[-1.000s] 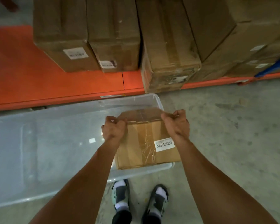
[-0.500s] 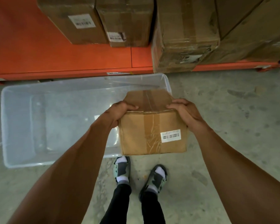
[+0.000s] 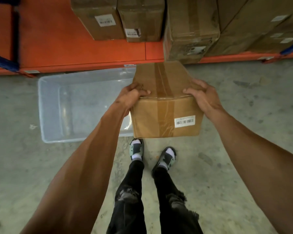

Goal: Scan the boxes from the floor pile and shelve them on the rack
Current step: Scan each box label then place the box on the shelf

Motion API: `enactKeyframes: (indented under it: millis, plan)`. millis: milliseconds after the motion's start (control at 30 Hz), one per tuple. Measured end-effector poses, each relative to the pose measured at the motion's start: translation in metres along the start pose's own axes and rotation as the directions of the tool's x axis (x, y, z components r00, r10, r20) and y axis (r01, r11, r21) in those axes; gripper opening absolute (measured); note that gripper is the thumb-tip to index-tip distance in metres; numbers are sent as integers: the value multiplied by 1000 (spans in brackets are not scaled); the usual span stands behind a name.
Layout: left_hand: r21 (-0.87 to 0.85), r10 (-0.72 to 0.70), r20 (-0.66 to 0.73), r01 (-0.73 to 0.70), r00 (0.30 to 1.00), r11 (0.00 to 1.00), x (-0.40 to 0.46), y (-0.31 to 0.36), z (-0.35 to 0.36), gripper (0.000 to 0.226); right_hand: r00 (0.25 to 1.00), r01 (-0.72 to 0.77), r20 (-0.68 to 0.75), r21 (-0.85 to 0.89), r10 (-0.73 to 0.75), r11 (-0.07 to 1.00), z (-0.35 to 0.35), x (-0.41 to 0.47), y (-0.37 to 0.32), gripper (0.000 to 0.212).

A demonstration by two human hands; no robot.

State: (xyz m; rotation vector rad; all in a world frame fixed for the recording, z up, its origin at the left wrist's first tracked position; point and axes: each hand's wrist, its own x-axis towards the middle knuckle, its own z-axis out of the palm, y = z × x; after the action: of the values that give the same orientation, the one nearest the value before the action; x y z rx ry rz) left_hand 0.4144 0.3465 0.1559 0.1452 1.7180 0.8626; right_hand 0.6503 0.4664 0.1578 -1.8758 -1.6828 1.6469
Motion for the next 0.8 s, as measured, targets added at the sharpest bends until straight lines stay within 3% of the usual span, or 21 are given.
enactKeyframes:
  millis: [233,367,433,633,800]
  plan:
    - [55,200,-49,-197,979,979,-117,56,-25,88,986,166,-33,70,-164,984,-28,-98,-78,75]
    - [72,329,-69,-324,942,943,-193,82,-52,75,958,281,-83,80,-275,956,-35,-166,-120,77]
    - [91,398,-61,-392,915,915,-230,90,-69,70,938,333,-128,67,-323,941,-34,-204,-139,80]
    - [94,554,-39,-549,832,831,-351,92,-138,84,856,487,-219,38,-468,872,-12,-331,-185,82]
    - [164,688,-14,-677,726,718,-449,99,-186,82,784,590,-282,58,-553,806,1,-424,-212,78]
